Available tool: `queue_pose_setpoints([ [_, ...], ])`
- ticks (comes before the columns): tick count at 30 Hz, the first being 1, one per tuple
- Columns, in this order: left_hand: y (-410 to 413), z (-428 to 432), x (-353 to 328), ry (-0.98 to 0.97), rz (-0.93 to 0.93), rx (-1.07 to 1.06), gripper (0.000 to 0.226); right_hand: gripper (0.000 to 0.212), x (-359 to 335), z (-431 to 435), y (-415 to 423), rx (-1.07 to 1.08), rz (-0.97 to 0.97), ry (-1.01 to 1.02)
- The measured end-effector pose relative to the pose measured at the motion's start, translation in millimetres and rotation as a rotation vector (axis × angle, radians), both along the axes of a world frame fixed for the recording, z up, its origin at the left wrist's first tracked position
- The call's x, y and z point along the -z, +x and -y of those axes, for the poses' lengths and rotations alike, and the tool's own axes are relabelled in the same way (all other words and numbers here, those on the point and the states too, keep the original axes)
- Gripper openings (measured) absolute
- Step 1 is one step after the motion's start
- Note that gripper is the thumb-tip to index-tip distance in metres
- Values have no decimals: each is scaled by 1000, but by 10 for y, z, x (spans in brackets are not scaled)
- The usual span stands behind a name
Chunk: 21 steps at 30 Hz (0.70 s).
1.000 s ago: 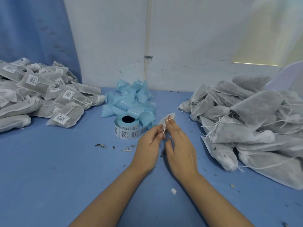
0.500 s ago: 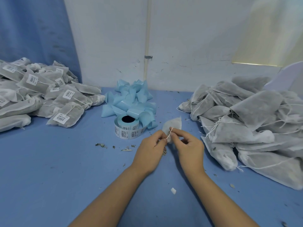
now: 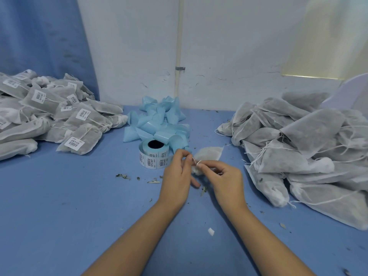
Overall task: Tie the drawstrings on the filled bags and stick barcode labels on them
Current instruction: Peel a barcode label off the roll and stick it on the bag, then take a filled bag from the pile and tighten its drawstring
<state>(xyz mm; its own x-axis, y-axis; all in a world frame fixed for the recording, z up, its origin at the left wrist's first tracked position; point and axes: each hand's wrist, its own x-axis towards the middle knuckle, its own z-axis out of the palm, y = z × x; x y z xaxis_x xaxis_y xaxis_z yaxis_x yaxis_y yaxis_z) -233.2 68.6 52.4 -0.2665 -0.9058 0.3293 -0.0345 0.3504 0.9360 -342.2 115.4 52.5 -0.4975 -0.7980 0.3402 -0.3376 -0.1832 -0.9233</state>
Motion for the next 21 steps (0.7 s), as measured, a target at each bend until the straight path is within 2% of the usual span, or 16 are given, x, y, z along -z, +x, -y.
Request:
queue_pose_setpoints([
  [4,-7,-31,-1,-59,-28,36,16,6,24,22,37,47,-61,31],
  [7,-6,-22,0,4,-82,93,14,4,30,34,65,55,-49,44],
  [10,-17,-1,-8,121,-204,166,14,8,21,35,73,18,100,34],
  [13,-23,28,-11,146,-273,206,14,14,-4,45,68,-27,233,6],
  [17,-10,65,16,49,-228,179,13,20,-43,48,29,-117,433,46],
  [21,-20,108,25,-2,-165,151,15,7,-47,32,-21,-246,567,79],
])
